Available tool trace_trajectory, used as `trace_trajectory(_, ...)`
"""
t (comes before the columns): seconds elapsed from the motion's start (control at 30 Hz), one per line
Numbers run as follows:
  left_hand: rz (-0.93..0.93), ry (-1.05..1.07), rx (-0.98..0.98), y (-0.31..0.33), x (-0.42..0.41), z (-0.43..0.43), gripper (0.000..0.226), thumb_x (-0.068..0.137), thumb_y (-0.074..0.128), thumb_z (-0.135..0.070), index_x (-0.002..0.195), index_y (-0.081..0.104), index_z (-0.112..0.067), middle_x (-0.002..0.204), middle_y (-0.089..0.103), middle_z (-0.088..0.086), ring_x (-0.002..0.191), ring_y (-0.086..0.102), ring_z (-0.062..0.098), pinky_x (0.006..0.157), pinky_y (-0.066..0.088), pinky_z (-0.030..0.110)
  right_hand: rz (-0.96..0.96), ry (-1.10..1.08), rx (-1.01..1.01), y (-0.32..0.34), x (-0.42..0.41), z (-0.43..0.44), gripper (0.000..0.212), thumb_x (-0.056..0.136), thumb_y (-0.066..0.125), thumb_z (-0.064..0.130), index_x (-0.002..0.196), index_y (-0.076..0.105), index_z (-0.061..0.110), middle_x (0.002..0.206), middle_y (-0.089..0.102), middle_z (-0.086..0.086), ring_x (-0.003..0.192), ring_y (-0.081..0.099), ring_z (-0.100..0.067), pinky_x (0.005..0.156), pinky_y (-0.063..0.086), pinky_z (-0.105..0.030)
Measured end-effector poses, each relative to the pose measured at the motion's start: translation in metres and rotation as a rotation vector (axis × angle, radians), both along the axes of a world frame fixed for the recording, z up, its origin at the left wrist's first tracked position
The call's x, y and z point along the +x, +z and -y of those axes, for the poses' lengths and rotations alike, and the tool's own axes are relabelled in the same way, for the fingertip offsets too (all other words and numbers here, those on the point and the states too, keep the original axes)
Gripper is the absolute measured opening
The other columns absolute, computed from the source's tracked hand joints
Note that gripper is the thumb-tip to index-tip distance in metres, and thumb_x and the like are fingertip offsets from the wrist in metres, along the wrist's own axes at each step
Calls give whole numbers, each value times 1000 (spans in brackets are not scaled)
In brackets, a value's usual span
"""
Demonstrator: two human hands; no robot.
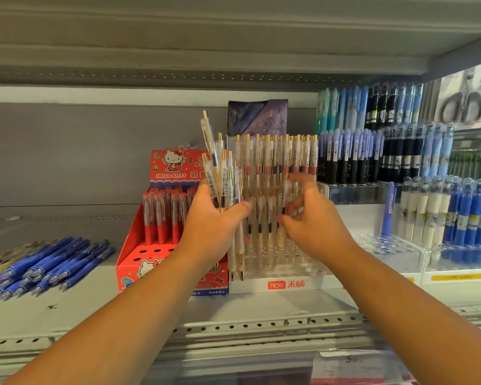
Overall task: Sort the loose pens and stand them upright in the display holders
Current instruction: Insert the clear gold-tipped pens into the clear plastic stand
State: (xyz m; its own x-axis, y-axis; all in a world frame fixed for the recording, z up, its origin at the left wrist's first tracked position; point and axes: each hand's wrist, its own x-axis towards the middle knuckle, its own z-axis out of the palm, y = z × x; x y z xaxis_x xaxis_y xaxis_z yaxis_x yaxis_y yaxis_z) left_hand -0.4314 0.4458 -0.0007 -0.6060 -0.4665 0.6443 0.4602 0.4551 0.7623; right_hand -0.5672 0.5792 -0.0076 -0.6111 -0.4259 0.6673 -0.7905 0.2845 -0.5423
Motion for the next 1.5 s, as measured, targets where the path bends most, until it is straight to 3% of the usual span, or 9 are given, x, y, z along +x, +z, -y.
trace_trajectory(0.27, -29, -3, -5, 3, 6, -8, 41, 88, 71, -12, 105, 53, -44, 97, 66, -34, 92, 59, -18, 68, 44, 2, 0, -32, 97, -1, 6, -2, 31, 95, 61, 24, 122, 46, 31, 65, 64, -3, 58, 63, -16, 57, 58, -38)
trace_trajectory(0.47, -78, -20, 3, 5, 6, -22, 42, 87, 71, -7, 103, 54, -42, 92, 65, -40, 87, 60, -19, 64, 43, -2, -77, -90, 105, 3, 11, -3, 29, 92, 64, 26, 118, 53, 30, 62, 61, 7, 58, 61, -10, 59, 58, -35)
trace_trajectory(0.6, -37, -14, 55, 1, 3, -24, 42, 86, 73, -14, 113, 56, -41, 102, 68, -30, 93, 64, -11, 77, 49, 14, -129, -158, 66, 5, 14, -6, 31, 92, 61, 35, 122, 59, 29, 75, 62, 13, 68, 61, -8, 64, 58, -35)
trace_trajectory(0.73, -18, -24, 77, -2, 3, -21, 43, 86, 75, -17, 116, 56, -41, 104, 69, -27, 95, 65, -8, 79, 49, 16, -137, 3, -218, 9, 24, -7, 16, 91, 62, 28, 108, 61, 27, 83, 60, 11, 75, 57, -6, 64, 52, -26)
trace_trajectory(0.9, 18, -78, -19, -6, 2, -23, 46, 87, 74, -12, 117, 54, -41, 107, 70, -26, 100, 65, -6, 77, 52, 10, 197, 486, -270, 17, 40, -6, 7, 89, 70, 22, 95, 72, 22, 82, 71, 4, 71, 65, -6, 55, 51, -18)
trace_trajectory(1.1, 44, -90, -75, -9, -2, -22, 48, 88, 72, -11, 125, 53, -34, 110, 69, -23, 103, 64, -5, 81, 51, 11, 415, 578, -284, 18, 40, -5, 6, 86, 72, 16, 91, 73, 14, 76, 70, 0, 63, 61, -11, 50, 51, -24)
trace_trajectory(1.27, 40, -54, -64, -10, -1, -21, 54, 87, 74, -21, 134, 50, -30, 120, 67, -17, 113, 61, -1, 98, 48, 28, 616, 643, -416, 20, 35, -6, 6, 93, 64, 11, 88, 65, 8, 74, 70, -1, 66, 65, -13, 49, 51, -25)
trace_trajectory(1.4, 25, 13, -67, -12, 0, -17, 51, 90, 71, -15, 133, 50, -30, 109, 67, -28, 101, 61, -11, 78, 47, 5, 660, 625, -612, 25, 27, -14, 10, 97, 57, 7, 105, 59, 4, 85, 75, -9, 74, 73, -25, 52, 56, -26)
trace_trajectory(1.5, 25, 32, -70, -12, 0, -16, 52, 91, 68, -11, 135, 48, -29, 107, 64, -36, 100, 58, -17, 72, 41, -4, 463, 418, -641, 23, 18, -19, 21, 94, 63, 9, 114, 56, 10, 83, 74, 0, 70, 73, -20, 54, 58, -27)
